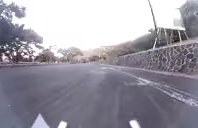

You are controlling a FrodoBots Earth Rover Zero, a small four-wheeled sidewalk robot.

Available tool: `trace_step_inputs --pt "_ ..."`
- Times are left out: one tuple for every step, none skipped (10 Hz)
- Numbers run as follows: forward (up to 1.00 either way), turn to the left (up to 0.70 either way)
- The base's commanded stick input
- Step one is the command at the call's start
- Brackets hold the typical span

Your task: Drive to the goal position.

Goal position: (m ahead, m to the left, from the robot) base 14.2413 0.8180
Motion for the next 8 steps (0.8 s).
trace_step_inputs --pt "0.7 -0.35" --pt "0.7 -0.35" --pt "0.7 -0.35" --pt "0.7 -0.35" --pt "0.7 -0.35" --pt "0.7 -0.35" --pt "0.7 -0.35" --pt "0.7 -0.35"
